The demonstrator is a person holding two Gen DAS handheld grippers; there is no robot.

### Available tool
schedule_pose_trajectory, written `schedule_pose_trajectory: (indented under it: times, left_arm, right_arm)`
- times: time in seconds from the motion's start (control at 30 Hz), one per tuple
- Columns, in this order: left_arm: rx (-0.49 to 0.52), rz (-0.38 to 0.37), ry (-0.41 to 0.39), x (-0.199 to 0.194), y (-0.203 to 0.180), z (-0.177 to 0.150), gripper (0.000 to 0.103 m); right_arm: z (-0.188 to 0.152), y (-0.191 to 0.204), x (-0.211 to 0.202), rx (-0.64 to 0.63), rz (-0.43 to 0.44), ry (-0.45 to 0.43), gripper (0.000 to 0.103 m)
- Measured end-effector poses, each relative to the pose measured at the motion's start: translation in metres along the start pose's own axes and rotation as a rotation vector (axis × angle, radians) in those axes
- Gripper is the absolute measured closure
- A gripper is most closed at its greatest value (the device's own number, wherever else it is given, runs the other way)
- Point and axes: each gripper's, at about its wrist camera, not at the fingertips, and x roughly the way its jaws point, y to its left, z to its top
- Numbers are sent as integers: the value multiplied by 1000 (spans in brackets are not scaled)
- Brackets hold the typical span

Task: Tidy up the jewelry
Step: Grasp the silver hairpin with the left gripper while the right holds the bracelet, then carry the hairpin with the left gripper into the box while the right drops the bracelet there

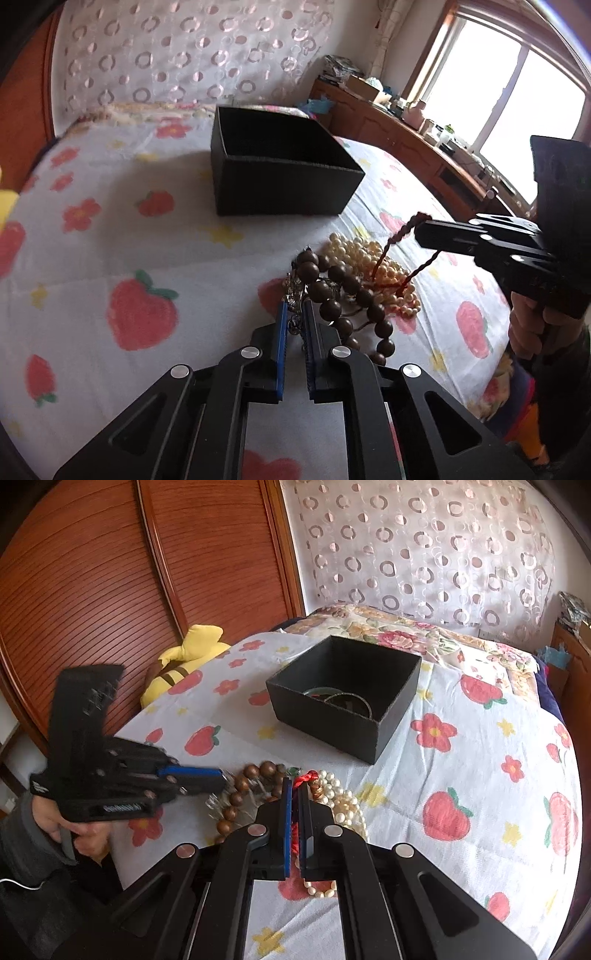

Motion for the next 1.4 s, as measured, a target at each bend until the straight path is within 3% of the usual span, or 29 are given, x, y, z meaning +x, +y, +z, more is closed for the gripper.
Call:
schedule_pose_trajectory:
  times: [0.33,0.97,1.4]
  left_arm:
    - [42,90,-86,-49,9,4,98]
    - [96,191,-252,-97,2,31,102]
    - [88,193,-254,-81,7,59,102]
  right_arm:
    - [-10,-6,9,32,9,16,99]
    - [28,18,-37,-35,20,-101,99]
    - [49,5,-34,-32,-23,-125,99]
